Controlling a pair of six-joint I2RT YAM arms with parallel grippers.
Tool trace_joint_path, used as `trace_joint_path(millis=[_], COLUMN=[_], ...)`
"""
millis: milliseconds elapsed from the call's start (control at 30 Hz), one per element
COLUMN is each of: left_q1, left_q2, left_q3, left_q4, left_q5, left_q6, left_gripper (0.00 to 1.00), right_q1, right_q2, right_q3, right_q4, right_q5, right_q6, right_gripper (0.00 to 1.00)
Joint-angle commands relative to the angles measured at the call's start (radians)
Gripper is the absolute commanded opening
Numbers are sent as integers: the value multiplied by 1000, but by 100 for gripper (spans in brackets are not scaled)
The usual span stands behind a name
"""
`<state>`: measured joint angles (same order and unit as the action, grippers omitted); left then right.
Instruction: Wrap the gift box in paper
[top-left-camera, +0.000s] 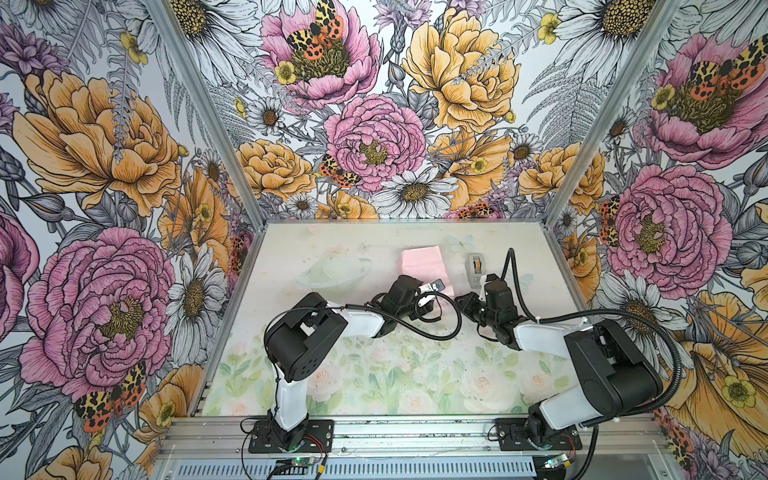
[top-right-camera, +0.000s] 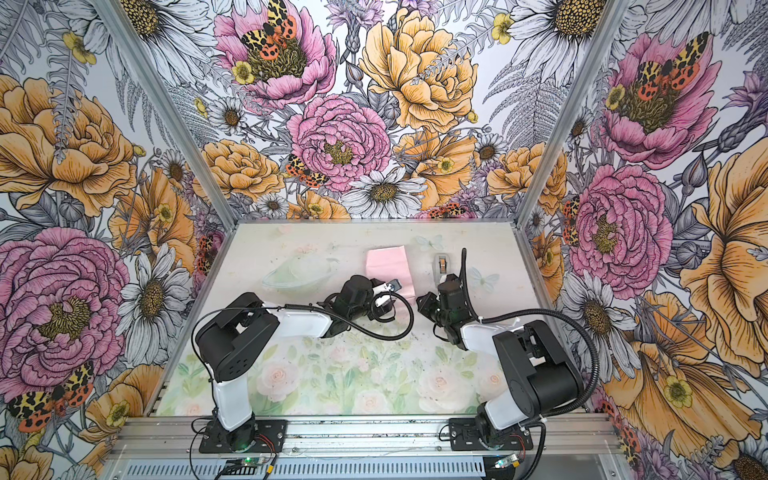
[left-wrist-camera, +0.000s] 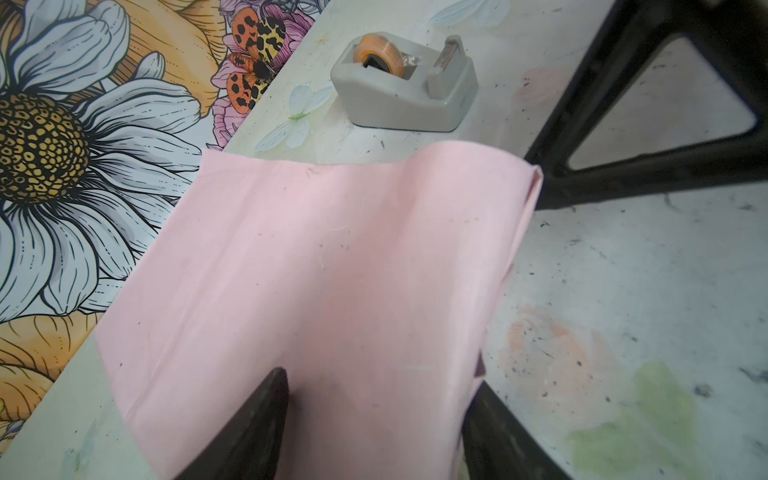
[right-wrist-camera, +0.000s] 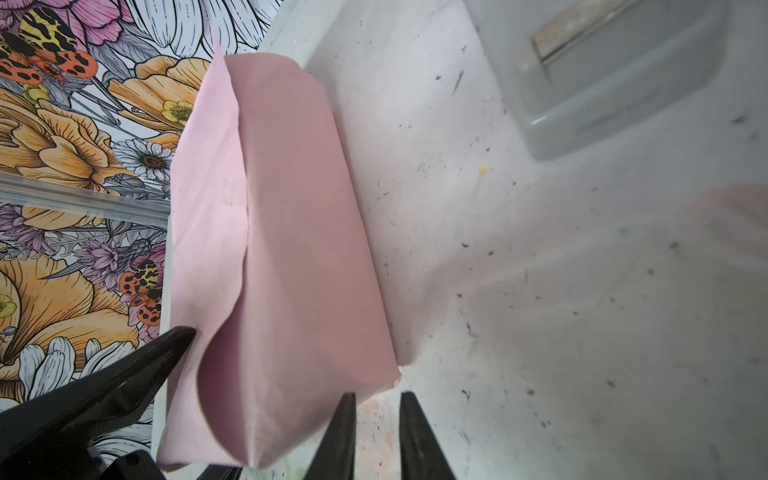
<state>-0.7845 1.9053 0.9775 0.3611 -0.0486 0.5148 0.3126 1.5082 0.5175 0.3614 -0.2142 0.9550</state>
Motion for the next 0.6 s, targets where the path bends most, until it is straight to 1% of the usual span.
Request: trace_joint_path(millis=[0, 100, 267, 467, 567], left_q1=[24, 28, 32, 35, 36], left_q2=[66, 72, 75, 76, 71], left_q3=[-63, -64, -63, -62, -67], left_q4=[-192, -188, -185, -185, -185], left_q5=[51, 61, 72, 80, 89], left_q6=[-131, -136, -141, -139, -139], left_gripper=[64, 64, 64, 64, 64], right_q1=[11, 68, 131, 151, 151], right_q2=[-49, -61, 16, 119, 140], right_q3=[-41, -57, -52, -7, 13], right_q4=[71, 64, 146, 214, 223], right_q5=[1, 28, 49, 56, 61], right_q6=[-2, 12, 57, 71, 65], right_gripper=[20, 14, 6, 0, 0])
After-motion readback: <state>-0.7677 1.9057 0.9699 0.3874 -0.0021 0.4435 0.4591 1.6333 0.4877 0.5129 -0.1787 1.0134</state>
